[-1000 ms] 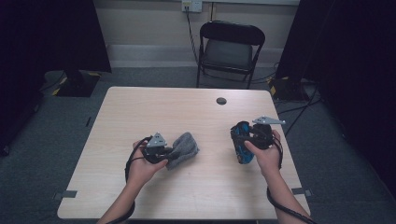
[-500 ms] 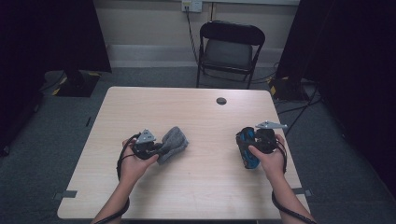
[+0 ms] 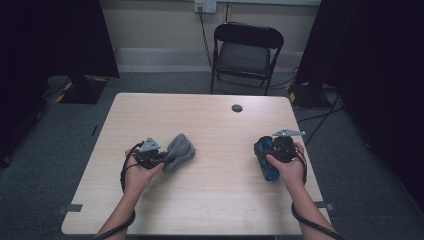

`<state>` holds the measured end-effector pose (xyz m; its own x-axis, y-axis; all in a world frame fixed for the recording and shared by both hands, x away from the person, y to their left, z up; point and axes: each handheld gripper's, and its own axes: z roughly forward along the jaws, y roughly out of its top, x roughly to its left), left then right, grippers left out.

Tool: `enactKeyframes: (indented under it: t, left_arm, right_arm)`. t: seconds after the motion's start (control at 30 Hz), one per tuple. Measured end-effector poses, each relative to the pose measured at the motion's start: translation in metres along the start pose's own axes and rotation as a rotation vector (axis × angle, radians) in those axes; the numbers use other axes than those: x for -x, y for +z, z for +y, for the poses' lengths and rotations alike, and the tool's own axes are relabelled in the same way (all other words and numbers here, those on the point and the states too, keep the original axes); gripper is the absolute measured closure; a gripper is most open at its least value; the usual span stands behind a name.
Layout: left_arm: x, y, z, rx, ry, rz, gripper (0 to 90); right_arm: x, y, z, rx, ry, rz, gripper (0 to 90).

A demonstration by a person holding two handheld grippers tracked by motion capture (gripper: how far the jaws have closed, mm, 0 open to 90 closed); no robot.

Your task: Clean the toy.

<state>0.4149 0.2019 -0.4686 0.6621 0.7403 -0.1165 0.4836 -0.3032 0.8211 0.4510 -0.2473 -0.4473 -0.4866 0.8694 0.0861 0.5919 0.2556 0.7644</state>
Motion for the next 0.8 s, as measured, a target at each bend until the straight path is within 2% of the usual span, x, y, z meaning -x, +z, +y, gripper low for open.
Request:
enactKeyframes:
  t: [0.1, 0.27, 0.4, 0.8]
  left_arm:
    - [-0.003, -0.002, -0.002, 0.001, 0.0, 0.011, 78.1]
    - [-0.009, -0.003, -0.007, 0.008, -0.023, 0.029, 77.5]
    - [-0.012, -0.002, -0.01, 0.001, -0.019, 0.047, 77.0]
    - [-0.019, 0.004, -0.018, 0.004, -0.045, 0.06, 75.9]
  right_arm:
    - [0.002, 0.002, -0.001, -0.009, -0.004, -0.017, 25.5]
    - [0.006, 0.006, -0.002, -0.024, -0.002, -0.019, 25.5]
    - [0.009, 0.011, -0.004, -0.033, -0.001, -0.023, 25.4]
    - [0.009, 0.033, -0.011, -0.072, -0.015, -0.033, 25.3]
